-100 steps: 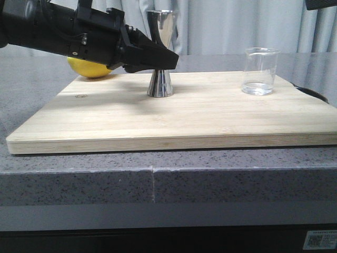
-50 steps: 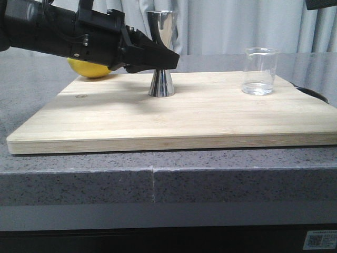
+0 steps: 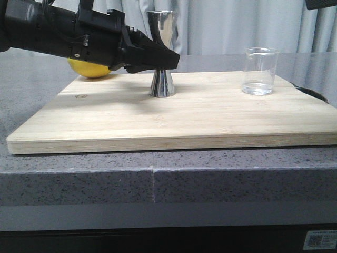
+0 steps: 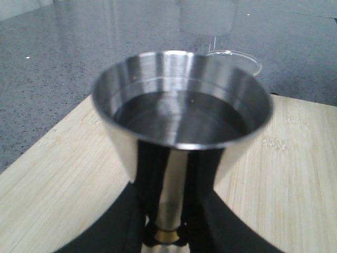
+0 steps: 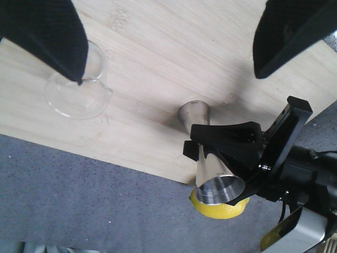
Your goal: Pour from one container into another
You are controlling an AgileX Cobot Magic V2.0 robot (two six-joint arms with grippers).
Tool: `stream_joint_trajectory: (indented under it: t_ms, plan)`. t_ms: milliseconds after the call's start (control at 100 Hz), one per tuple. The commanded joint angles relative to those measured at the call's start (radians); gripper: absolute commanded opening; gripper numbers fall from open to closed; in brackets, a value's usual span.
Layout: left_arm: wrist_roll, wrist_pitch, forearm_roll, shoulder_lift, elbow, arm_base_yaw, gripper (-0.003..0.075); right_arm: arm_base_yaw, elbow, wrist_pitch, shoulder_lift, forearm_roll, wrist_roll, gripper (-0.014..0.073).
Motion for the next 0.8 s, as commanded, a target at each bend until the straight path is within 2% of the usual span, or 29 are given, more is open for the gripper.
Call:
stream_joint_trajectory:
  t_ms: [0, 230, 330, 610, 790]
  plan:
    - [0.001, 0.059, -0.061, -0.045, -0.027, -0.006, 0.0014, -0.004, -0.023, 0.024, -0.022, -0.006, -0.002, 0.0575]
    - [0.001, 0.059, -0.061, -0.045, -0.027, -0.006, 0.0015, -0.004, -0.023, 0.024, -0.022, -0.006, -0.002, 0.0575]
    - [0.001, 0.059, -0.061, -0.045, -0.027, -0.006, 0.0045, -0.004, -0.023, 0.024, -0.022, -0.006, -0.002, 0.0575]
    - [0.001, 0.059, -0.061, -0.045, -0.027, -0.006, 0.0188, -0.004, -0.023, 0.024, -0.022, -0.006, -0.002, 0.0575]
    - [0.001, 0.059, -0.061, -0.045, -0.027, -0.006, 0.0360, -0.004, -0.023, 0.024, -0.022, -0.006, -0.002, 0.0575]
